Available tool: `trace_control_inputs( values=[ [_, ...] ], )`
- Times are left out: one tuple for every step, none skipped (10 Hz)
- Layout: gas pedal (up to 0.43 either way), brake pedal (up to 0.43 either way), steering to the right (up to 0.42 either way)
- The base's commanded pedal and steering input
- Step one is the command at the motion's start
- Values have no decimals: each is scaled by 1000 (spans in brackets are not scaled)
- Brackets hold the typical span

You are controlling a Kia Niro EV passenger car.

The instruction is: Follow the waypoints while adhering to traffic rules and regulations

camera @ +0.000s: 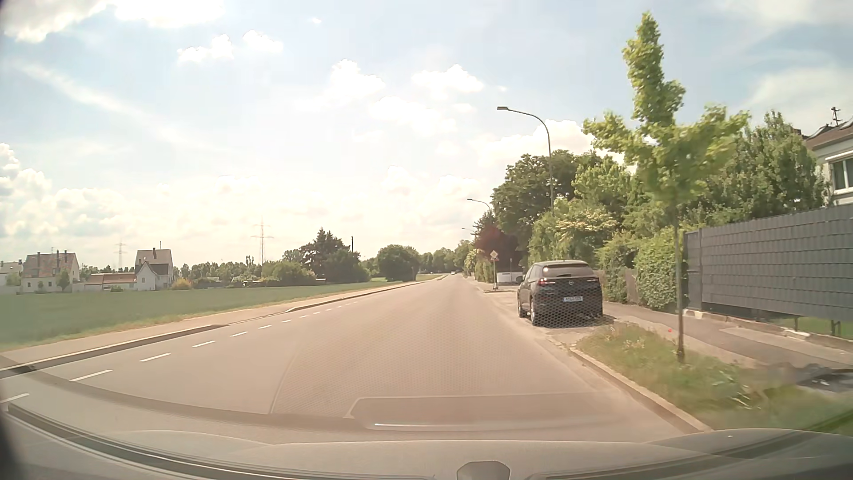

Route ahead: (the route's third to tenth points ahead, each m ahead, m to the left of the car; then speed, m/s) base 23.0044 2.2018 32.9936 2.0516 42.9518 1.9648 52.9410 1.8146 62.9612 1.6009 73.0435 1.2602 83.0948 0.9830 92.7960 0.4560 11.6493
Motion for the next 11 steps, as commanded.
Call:
trace_control_inputs(
  values=[
    [169, 0, 5],
    [169, 0, 4],
    [169, 0, 3],
    [169, 0, 3],
    [169, 0, 3],
    [169, 0, 3],
    [169, 0, 3],
    [169, 0, 3],
    [169, 0, 3],
    [169, 0, 2],
    [169, 0, 2]
  ],
)
